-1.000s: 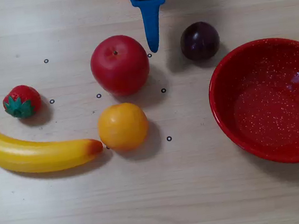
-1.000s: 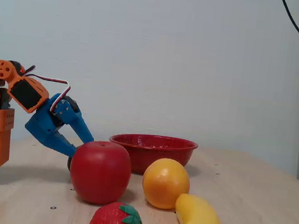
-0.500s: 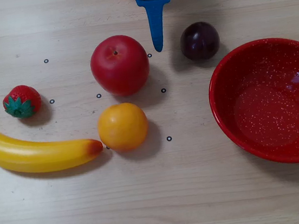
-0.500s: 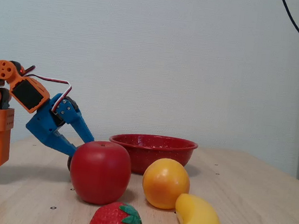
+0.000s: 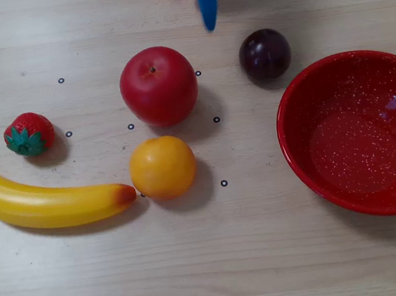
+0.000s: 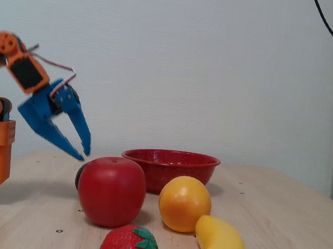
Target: Put plum in the red bowl.
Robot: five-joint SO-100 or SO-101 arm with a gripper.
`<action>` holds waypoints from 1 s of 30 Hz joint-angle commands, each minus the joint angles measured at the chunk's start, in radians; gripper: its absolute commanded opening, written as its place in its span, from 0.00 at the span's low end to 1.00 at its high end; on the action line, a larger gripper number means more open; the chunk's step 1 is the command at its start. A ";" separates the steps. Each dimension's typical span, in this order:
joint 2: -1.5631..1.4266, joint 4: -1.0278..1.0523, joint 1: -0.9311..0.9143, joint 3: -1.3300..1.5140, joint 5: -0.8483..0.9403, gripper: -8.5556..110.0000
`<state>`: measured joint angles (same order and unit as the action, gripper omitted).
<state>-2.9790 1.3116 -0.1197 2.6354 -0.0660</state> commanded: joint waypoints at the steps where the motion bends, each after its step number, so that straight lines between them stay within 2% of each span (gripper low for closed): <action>1: 0.054 0.094 -0.061 -0.175 0.055 0.07; 6: 0.169 0.221 -0.158 -0.341 0.176 0.07; 14: 0.304 0.272 -0.267 -0.451 0.308 0.07; 30: 0.560 0.078 -0.373 -0.454 0.588 0.08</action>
<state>-2.4344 1.4266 -0.4633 2.2688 0.4801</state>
